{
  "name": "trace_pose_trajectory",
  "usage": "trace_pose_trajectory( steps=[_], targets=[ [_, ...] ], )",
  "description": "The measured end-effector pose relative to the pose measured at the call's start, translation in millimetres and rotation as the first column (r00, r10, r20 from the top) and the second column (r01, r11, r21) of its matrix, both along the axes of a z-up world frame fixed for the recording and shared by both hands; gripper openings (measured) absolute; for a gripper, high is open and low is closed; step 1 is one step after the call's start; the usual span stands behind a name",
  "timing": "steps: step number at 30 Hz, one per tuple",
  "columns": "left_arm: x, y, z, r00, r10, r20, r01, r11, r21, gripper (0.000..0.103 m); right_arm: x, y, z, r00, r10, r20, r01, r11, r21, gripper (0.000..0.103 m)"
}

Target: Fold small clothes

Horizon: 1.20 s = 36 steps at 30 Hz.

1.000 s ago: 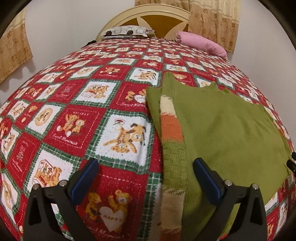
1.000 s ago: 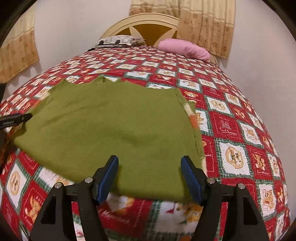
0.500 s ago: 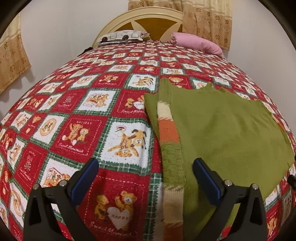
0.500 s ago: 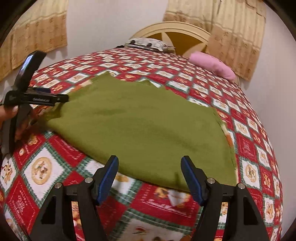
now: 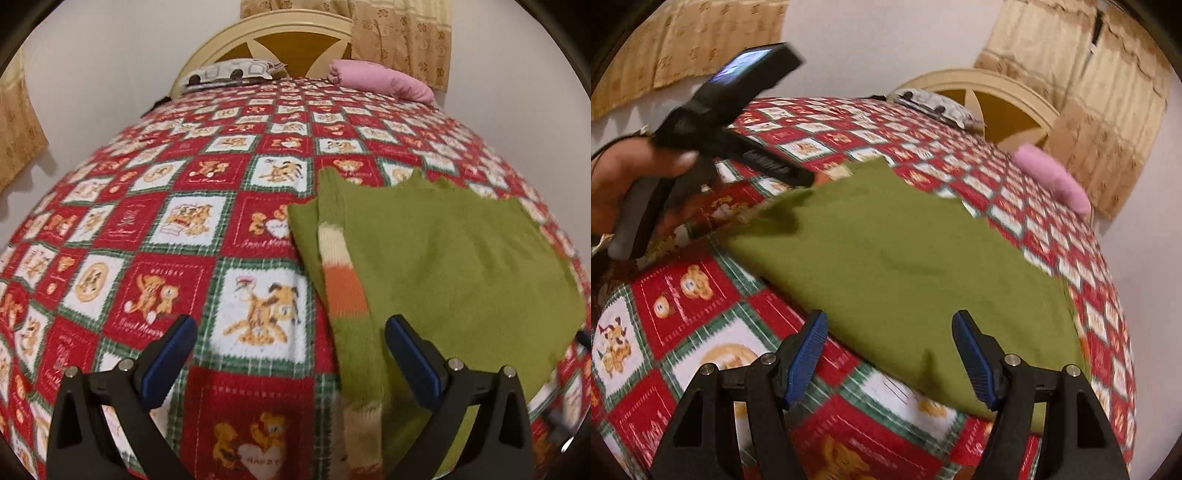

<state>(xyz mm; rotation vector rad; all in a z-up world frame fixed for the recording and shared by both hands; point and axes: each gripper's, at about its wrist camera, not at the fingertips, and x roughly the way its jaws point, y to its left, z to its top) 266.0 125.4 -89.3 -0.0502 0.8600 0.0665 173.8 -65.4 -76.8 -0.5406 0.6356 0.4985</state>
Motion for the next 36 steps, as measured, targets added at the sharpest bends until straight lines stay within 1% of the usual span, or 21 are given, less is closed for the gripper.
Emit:
trace_pose_trajectory(
  steps=[4,8,11,14,16,17,18,19,23,24,25,26,27,28,29,30,32,33,36],
  targets=[
    [17,9,3,1.000,-0.021,-0.009,0.021,0.998,-0.053,0.103,-2,24,-1,0.998,0.056,0.003,-0.055,0.998,-0.018,0.070],
    [34,15,-3,0.999,-0.043,-0.027,0.039,0.991,-0.130,0.103,-4,51,-4,0.993,0.115,0.000,-0.115,0.993,-0.035,0.070],
    [46,14,-10,0.998,-0.054,-0.038,0.046,0.981,-0.186,0.100,-9,74,-12,0.987,0.161,0.006,-0.160,0.984,-0.077,0.070],
    [57,8,-16,0.995,-0.092,-0.043,0.079,0.968,-0.237,0.093,-15,89,-21,0.981,0.193,0.020,-0.189,0.975,-0.115,0.070],
    [64,4,-20,0.993,-0.103,-0.050,0.088,0.968,-0.235,0.082,-17,95,-27,0.979,0.200,0.036,-0.193,0.972,-0.137,0.070],
    [67,4,-22,0.993,-0.104,-0.052,0.089,0.969,-0.231,0.080,-18,97,-28,0.979,0.201,0.042,-0.193,0.970,-0.144,0.070],
    [70,4,-24,0.993,-0.109,-0.052,0.093,0.967,-0.236,0.073,-18,98,-29,0.978,0.204,0.051,-0.195,0.969,-0.149,0.070],
    [72,6,-25,0.992,-0.113,-0.050,0.097,0.964,-0.249,0.070,-19,100,-29,0.977,0.207,0.056,-0.197,0.969,-0.151,0.070],
    [77,13,-26,0.992,-0.118,-0.034,0.103,0.952,-0.289,0.069,-15,104,-29,0.976,0.212,0.057,-0.202,0.969,-0.145,0.070],
    [79,14,-26,0.992,-0.124,-0.033,0.109,0.950,-0.294,0.066,-12,106,-30,0.976,0.214,0.044,-0.207,0.969,-0.134,0.070],
    [81,14,-27,0.990,-0.138,-0.036,0.121,0.945,-0.304,0.056,-10,106,-30,0.976,0.214,0.037,-0.208,0.970,-0.127,0.070],
    [84,14,-28,0.985,-0.166,-0.043,0.142,0.933,-0.331,0.050,-9,108,-32,0.977,0.213,0.028,-0.208,0.971,-0.120,0.070],
    [88,15,-29,0.983,-0.177,-0.042,0.151,0.924,-0.352,0.044,-6,108,-31,0.977,0.211,0.018,-0.208,0.972,-0.113,0.067],
    [89,16,-30,0.983,-0.179,-0.041,0.152,0.919,-0.363,0.040,-3,108,-29,0.977,0.215,-0.003,-0.214,0.973,-0.090,0.049],
    [89,16,-29,0.982,-0.183,-0.038,0.156,0.915,-0.372,0.035,-1,107,-28,0.975,0.220,-0.028,-0.222,0.973,-0.066,0.036],
    [89,17,-28,0.982,-0.189,-0.029,0.164,0.908,-0.385,0.025,-1,106,-27,0.974,0.221,-0.042,-0.223,0.973,-0.052,0.024],
    [91,18,-26,0.980,-0.195,-0.032,0.167,0.902,-0.399,0.021,-3,104,-24,0.973,0.228,-0.043,-0.230,0.972,-0.042,0.016],
    [92,19,-25,0.979,-0.200,-0.038,0.167,0.896,-0.411,0.019,-5,101,-21,0.971,0.233,-0.044,-0.234,0.972,-0.023,0.010],
    [94,23,-23,0.979,-0.199,-0.051,0.156,0.882,-0.444,0.017,-6,92,-14,0.971,0.235,-0.050,-0.234,0.972,0.015,0.007]
  ],
)
